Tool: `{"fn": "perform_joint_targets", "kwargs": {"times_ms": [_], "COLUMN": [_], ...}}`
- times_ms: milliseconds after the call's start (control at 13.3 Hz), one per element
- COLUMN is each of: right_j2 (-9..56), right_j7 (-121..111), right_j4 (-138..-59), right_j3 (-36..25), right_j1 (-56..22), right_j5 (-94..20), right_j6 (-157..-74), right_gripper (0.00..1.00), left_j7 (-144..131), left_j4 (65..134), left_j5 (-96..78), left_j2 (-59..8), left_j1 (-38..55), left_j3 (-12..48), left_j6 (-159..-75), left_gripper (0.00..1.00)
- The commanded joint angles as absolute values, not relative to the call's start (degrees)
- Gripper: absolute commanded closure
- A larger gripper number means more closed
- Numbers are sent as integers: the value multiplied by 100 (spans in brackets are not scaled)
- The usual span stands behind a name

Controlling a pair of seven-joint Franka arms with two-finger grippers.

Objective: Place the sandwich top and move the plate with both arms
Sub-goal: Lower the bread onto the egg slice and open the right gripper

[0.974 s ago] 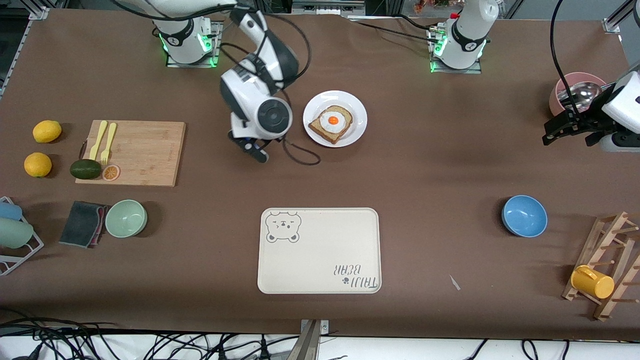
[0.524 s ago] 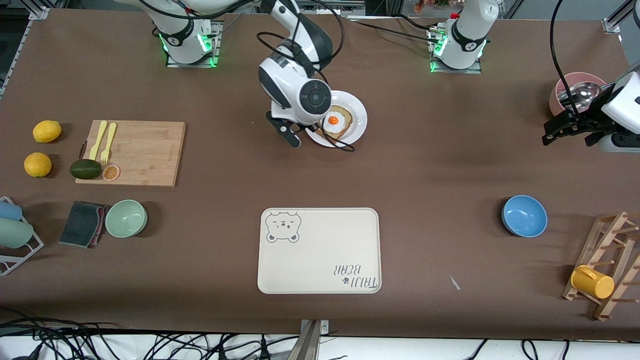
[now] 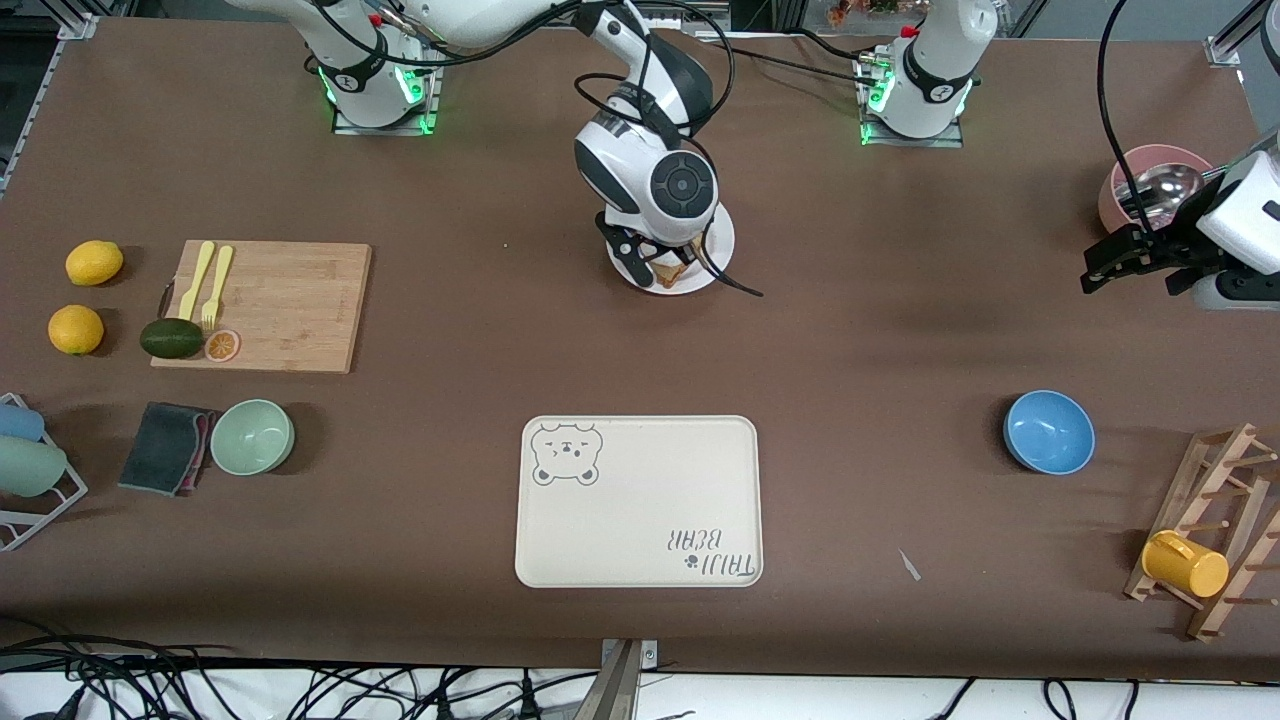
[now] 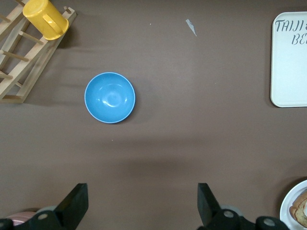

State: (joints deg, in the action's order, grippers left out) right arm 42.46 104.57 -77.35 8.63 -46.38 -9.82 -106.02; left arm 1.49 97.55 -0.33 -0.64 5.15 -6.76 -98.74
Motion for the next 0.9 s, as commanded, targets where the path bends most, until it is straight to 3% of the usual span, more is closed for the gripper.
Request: {"fn": "perform_joint_targets", "kwargs": {"times_ms": [0, 300, 375, 450, 524, 674, 824], "right_j2": [4525, 4667, 4658, 4650, 4649, 4606, 4562], "right_j7": [10670, 10652, 10644, 10644, 10644, 10661, 10626], "right_j4": [-7523, -7523, -7523, -7515, -7515, -7515, -7427], "right_j3": [826, 809, 800, 791, 791, 782, 660], "right_j1": [-4798, -4843, -4843, -4834, -4834, -4808, -4772], "right_j5": [-1072, -1002, -985, -906, -810, -494, -448], "right_j6": [-10696, -10740, -10714, -10688, -10661, -10583, -10337], "right_gripper": [100, 100, 80, 70, 47, 33, 33], "left_j7": [272, 272, 272, 272, 272, 281, 290], "left_j4": [9756, 9756, 9747, 9721, 9721, 9721, 9756], "left_j5": [-79, -88, -105, -175, -454, -1088, -1160], "left_j2": [-53, -141, -141, -149, -149, -281, -307], "left_j1": [519, 519, 519, 519, 519, 510, 510], "left_j3": [-703, -703, -703, -703, -694, -712, -703], "left_j6": [-9844, -9861, -9861, -9896, -9949, -10037, -10037], "left_gripper": [0, 0, 0, 0, 0, 0, 0]}}
